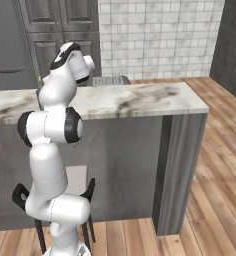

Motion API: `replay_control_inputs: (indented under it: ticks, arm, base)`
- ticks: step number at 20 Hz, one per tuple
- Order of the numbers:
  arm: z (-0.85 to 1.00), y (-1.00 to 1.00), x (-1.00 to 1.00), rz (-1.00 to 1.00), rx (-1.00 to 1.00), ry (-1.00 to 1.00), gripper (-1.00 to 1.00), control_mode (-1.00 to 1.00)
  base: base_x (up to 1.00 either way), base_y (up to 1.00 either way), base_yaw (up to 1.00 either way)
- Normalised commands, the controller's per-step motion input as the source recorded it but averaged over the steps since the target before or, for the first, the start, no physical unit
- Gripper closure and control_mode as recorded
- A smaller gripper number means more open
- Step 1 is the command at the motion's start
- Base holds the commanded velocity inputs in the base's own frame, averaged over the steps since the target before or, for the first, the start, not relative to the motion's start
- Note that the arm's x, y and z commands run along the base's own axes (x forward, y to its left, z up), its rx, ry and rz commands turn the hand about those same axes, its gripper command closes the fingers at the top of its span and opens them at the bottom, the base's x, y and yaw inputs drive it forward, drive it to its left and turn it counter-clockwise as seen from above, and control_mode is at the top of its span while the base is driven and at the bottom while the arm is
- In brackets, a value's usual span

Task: Take a straw from the drawer in front and place it inside the glass cup on the dining counter.

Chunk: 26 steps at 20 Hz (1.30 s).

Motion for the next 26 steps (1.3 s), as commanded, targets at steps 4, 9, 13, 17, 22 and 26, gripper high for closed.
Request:
replay_control_inputs:
  ticks: [4,9,13,17,22,26]
  arm:
    - [0.00,-0.18,0.00,0.00,0.00,0.00,-1.00,-1.00]
    - [0.00,-0.17,0.00,0.00,-0.02,-0.02,-1.00,-1.00]
    - [0.00,-0.11,0.00,0.00,-0.13,-0.07,-1.00,-1.00]
    - [0.00,0.00,0.00,-0.01,-0.25,-0.16,-1.00,-1.00]
    - [0.00,0.00,0.00,-0.03,-0.35,-0.26,-1.00,-1.00]
    - [0.03,-0.04,0.00,-0.03,-0.31,-0.20,-1.00,-1.00]
  base:
    - [0.00,0.00,0.00]
    - [0.00,0.00,0.00]
    - [0.00,0.00,0.00]
    - [0.00,0.00,0.00]
    - [0.00,0.00,0.00]
    - [0.00,0.00,0.00]
